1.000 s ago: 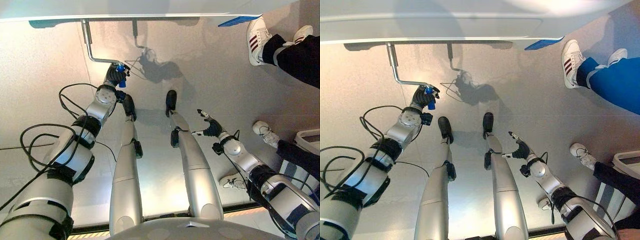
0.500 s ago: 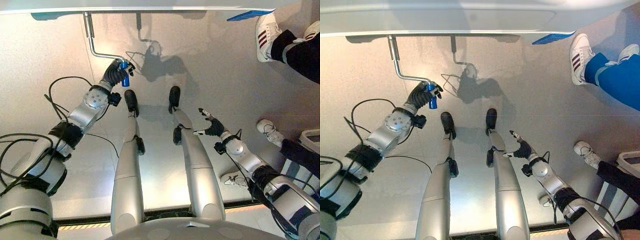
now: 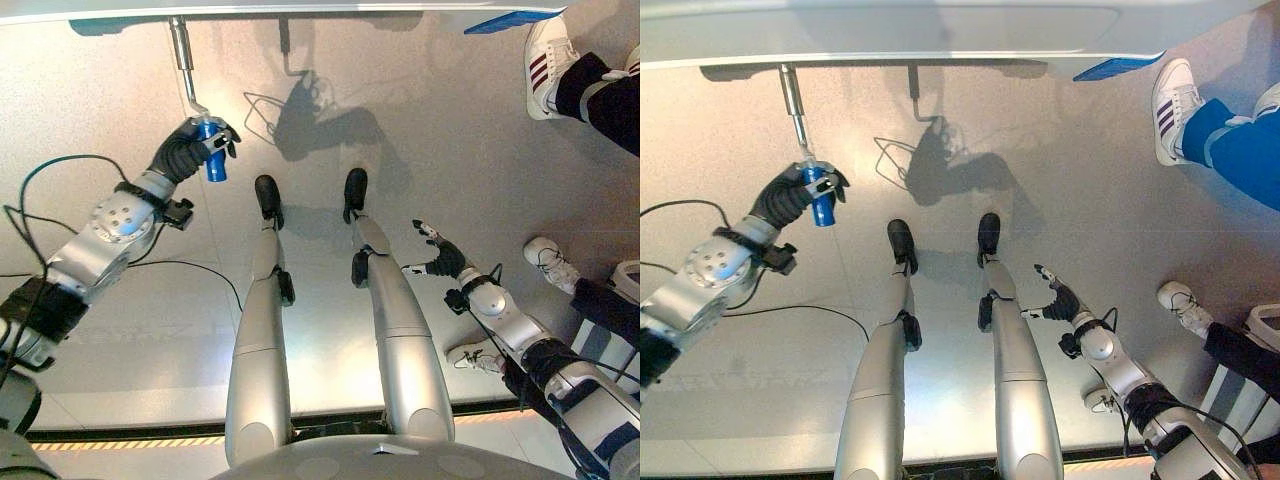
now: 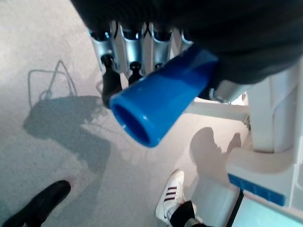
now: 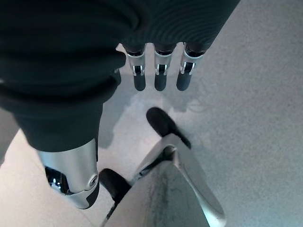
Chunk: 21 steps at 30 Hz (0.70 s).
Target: Raise the hospital bed
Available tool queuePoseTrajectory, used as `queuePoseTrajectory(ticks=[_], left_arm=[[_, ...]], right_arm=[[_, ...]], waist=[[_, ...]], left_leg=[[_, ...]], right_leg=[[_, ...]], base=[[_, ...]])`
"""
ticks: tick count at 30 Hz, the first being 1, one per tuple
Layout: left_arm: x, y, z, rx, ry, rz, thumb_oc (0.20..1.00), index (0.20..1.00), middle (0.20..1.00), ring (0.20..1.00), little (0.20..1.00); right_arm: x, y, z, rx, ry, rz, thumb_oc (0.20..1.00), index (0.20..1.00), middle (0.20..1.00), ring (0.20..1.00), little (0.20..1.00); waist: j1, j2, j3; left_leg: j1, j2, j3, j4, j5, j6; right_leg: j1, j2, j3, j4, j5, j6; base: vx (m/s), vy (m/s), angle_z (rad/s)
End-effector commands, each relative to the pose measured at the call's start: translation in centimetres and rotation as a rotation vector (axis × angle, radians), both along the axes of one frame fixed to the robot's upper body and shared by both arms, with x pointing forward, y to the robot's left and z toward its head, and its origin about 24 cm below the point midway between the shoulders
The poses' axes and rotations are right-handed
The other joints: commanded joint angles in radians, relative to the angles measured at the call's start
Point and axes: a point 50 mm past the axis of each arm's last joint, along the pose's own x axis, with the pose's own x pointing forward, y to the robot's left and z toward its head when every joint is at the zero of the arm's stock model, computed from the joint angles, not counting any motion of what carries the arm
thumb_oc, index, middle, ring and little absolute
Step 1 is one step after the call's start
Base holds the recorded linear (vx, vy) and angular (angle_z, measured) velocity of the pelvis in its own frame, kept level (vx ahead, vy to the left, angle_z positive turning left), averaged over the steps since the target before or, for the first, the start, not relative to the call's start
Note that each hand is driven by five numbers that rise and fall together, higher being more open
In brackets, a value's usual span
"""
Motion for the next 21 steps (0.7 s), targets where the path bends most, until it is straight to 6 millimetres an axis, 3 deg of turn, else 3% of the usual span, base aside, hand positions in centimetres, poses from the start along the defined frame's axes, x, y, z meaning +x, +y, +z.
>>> queuePoseTrajectory(ticks=[1, 13, 21], left_arm=[[-2.3, -1.1, 0.6, -0.004, -0.065, -0.126, 0.200, 0.200, 0.200, 0.200, 0.200], [-4.2, 2.9, -1.5, -0.048, 0.010, 0.018, 0.200, 0.200, 0.200, 0.200, 0.200], [-3.4, 5.1, -4.0, -0.094, 0.040, 0.192, 0.200, 0.200, 0.200, 0.200, 0.200]], right_arm=[[-2.7, -1.4, -1.5, -0.029, 0.051, 0.009, 1.000, 1.000, 1.000, 1.000, 1.000], [-3.4, -2.5, -1.5, -0.051, 0.050, -0.004, 1.000, 1.000, 1.000, 1.000, 1.000], [-3.0, -2.4, -1.0, -0.053, 0.026, 0.000, 1.000, 1.000, 1.000, 1.000, 1.000]], waist=[[-0.003, 0.028, -0.022], [0.020, 0.043, -0.016], [0.024, 0.038, -0.014]], left_leg=[[0.034, -0.092, -0.012, 0.028, -0.059, 0.049], [0.040, -0.093, -0.016, 0.027, -0.053, 0.051], [0.048, -0.093, -0.014, 0.023, -0.050, 0.052]], right_leg=[[0.063, 0.039, -0.033, -0.130, 0.128, 0.114], [0.073, 0.033, -0.038, -0.127, 0.124, 0.115], [0.083, 0.031, -0.040, -0.134, 0.125, 0.117]], base=[[0.00, 0.000, 0.00], [0.00, 0.000, 0.00], [0.00, 0.000, 0.00]])
